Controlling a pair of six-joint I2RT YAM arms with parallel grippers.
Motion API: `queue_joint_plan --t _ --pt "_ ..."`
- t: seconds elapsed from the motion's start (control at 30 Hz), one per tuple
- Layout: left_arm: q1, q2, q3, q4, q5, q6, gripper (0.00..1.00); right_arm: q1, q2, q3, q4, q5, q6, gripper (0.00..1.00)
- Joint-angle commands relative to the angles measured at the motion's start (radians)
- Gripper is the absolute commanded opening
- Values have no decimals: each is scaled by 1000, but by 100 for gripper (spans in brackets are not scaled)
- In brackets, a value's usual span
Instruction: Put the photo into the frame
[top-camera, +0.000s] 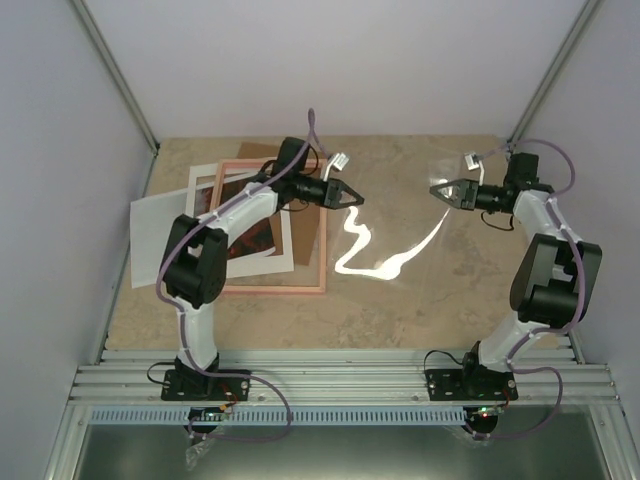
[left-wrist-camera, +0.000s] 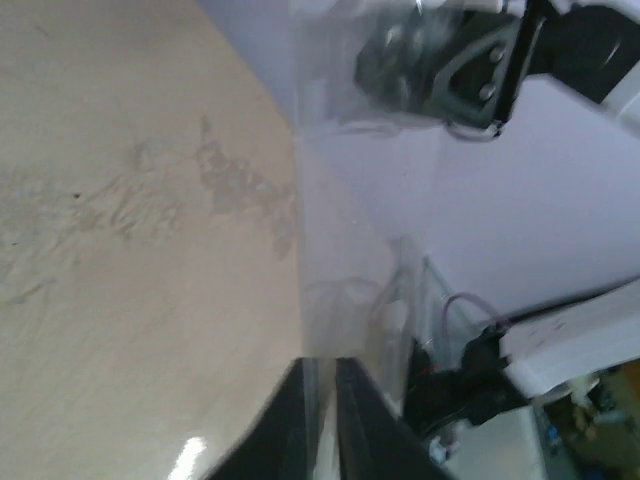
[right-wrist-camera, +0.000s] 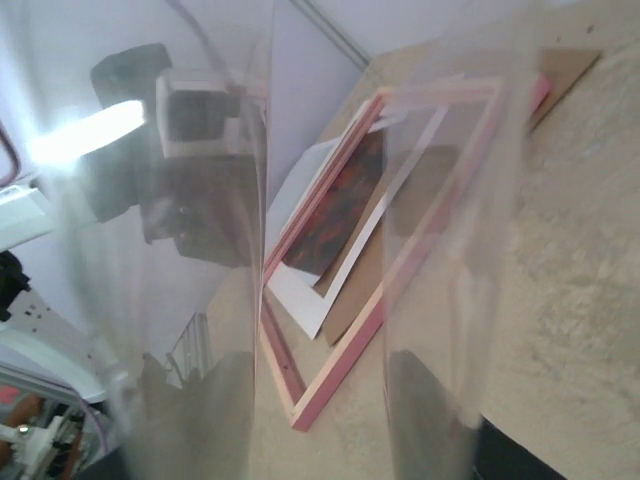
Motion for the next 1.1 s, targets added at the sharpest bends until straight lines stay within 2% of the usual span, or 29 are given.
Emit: queue_joint_plan --t 0.0,0.07,0.17,0.23,0.3,0.4,0.6,0.8,1.07 --pt "0 -88 11 134 30 -101 0 6 -27 45 162 -1 137 48" --pt "24 -115 40 75 -6 -87 0 4 -25 68 219 49 224 71" --pt "95 -171 62 10 -62 -38 0 -7 -19 94 274 178 295 84" --pt "139 -208 111 -79 -106 44 0 -17 -18 74 332 291 359 89" --pt "175 -248 152 -182 -164 136 0 -21 -12 47 362 460 408 89" --pt "229 -314 169 -238 -255 202 0 -8 11 5 387 629 476 88" --pt "360 -424 189 -264 -415 246 0 182 117 44 373 722 497 85" --pt "364 -487 212 -297 -563 314 0 445 288 191 307 814 522 80" --pt "372 -538 155 -288 -624 325 0 669 462 392 265 947 527 76"
